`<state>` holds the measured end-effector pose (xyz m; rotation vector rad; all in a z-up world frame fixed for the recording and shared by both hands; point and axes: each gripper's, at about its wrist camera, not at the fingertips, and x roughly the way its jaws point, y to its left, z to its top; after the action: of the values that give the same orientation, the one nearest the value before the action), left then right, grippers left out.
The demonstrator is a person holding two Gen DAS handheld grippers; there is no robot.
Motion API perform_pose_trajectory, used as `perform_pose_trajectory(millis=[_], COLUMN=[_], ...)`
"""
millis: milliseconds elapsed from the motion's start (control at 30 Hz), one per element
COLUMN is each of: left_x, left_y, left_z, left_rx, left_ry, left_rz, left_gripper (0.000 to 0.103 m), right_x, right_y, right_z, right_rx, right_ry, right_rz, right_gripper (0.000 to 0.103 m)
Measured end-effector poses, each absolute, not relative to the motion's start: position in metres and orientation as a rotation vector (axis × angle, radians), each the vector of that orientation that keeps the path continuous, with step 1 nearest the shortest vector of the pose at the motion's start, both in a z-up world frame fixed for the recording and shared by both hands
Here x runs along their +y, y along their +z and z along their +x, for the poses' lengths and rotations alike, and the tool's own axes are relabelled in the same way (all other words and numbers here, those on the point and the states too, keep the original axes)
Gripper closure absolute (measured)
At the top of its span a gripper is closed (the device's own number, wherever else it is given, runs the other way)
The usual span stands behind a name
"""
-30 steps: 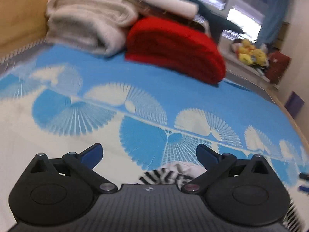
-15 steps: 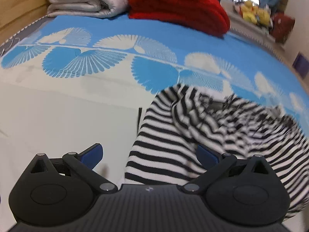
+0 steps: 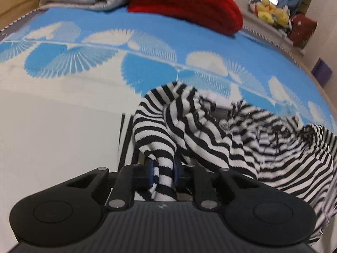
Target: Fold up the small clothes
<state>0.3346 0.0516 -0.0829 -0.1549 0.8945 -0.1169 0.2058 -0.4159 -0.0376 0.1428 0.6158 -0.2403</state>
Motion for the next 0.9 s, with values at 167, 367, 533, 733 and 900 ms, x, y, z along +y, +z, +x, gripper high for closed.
perform_pose_trajectory(millis=[167, 367, 533, 733, 900], left_x=[0.056, 0.059, 0.067, 0.074, 0.068], left_y=[-0.091, -0.088, -0.077, -0.074, -0.068], left_z=[0.341, 0.35, 0.347, 0.348, 0.347], left_rx=[0.925, 0.914, 0.866, 0.865, 0.842], left_ry=[-0.108, -0.078, -0.056, -0.019, -0.014], left_rz=[-0.16, -0.153, -0.167, -0.168, -0.117], left_gripper=[0.078, 0.036, 0.02, 0.019, 0.016], right_x=[-0.445, -0.441, -0.447, -0.456, -0.431], right_y=[-0.054, -0.087, -0.059, -0.086, -0.065], right_z=[0.219, 0.238, 0.227, 0.242, 0.233], right_rx=[0.671, 0.789, 0.644, 0.801, 0.732], right_ry=[-0.343, -0.376, -0.42, -0.421, -0.381], right_rz=[0.206, 0.136, 0.175, 0.212, 0.13], right_gripper=[0.102, 0.102, 0.102, 0.098, 0.048])
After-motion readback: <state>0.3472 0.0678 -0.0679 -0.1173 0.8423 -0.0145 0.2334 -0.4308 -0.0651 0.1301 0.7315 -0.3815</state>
